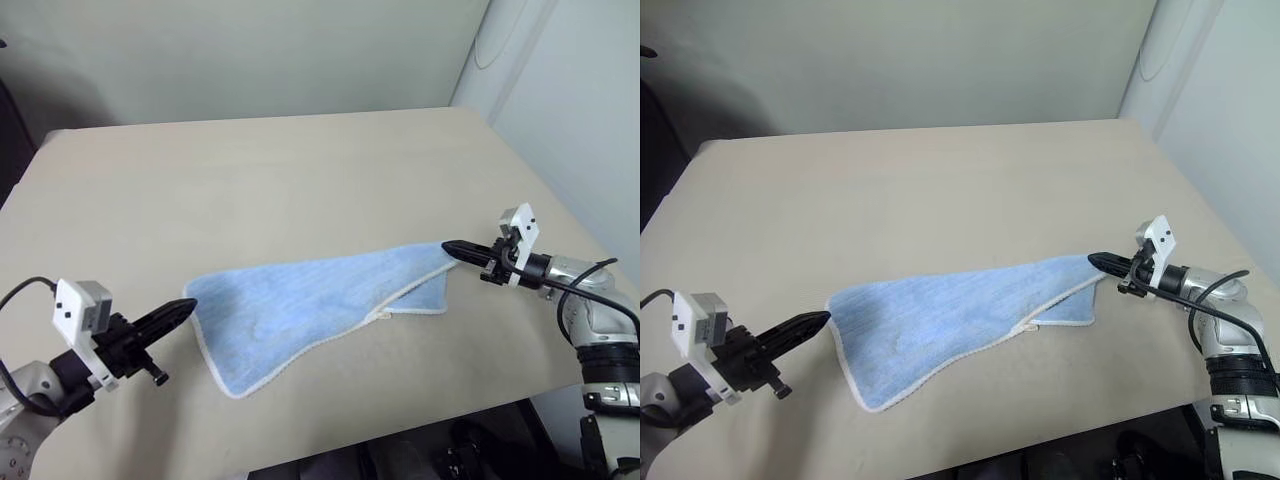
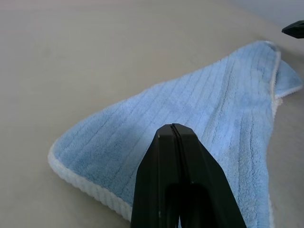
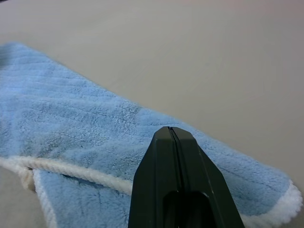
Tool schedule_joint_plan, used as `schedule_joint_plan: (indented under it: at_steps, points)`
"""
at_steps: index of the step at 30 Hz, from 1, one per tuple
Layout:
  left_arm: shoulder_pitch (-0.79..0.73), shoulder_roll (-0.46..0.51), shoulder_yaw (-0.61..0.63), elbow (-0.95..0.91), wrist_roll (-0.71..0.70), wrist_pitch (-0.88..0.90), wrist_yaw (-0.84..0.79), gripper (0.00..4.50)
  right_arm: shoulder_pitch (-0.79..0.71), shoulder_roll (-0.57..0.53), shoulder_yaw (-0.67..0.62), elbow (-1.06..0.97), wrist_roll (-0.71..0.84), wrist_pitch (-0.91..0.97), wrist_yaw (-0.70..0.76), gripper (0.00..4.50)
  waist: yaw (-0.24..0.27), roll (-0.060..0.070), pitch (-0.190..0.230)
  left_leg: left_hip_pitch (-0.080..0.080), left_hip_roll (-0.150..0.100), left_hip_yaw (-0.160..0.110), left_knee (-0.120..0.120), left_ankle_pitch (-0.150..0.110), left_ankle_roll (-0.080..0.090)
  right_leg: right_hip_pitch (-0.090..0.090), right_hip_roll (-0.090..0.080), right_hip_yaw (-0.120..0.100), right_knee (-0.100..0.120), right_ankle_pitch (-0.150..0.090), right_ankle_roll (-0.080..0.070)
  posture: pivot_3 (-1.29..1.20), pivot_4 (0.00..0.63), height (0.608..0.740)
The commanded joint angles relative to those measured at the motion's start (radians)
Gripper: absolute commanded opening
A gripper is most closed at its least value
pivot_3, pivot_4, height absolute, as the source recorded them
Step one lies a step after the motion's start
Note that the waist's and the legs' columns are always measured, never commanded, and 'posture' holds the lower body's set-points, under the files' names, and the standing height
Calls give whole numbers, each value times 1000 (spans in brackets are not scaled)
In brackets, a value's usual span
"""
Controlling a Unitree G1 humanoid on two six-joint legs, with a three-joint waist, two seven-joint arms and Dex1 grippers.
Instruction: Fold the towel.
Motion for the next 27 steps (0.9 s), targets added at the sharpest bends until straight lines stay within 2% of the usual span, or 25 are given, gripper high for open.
schedule_joint_plan:
  at_steps: [1, 12, 20, 27]
  points:
    - [0, 9, 13, -19, -13, 5, -5, 30, 13, -24, -50, -54, 33, 12, -7, 0, 1, 0, 0, 0, 0, 0, 0, 0, 0, 0, 0, 0, 0, 0, 0, 0, 150, 740]
    - [-53, 13, -27, -13, 1, 19, 7, 30, 26, -20, -74, -57, 30, 12, -60, 0, 0, 0, 0, 0, 0, 0, 0, 0, 0, 0, 0, 0, 0, 0, 0, 0, 150, 740]
    - [-114, -10, -116, 14, 44, -4, 22, 30, 28, -5, -71, -58, 15, 0, -119, 0, 0, 0, 0, 0, 0, 0, 1, 0, 0, 0, 0, 0, 0, 0, 1, 0, 150, 740]
    - [-93, -35, -143, -15, 65, -17, 25, 30, -14, -4, -54, -3, -18, -30, -151, 0, -1, 0, 0, 0, 0, 0, 0, 0, 0, 0, 0, 0, 0, 0, 1, 0, 150, 740]
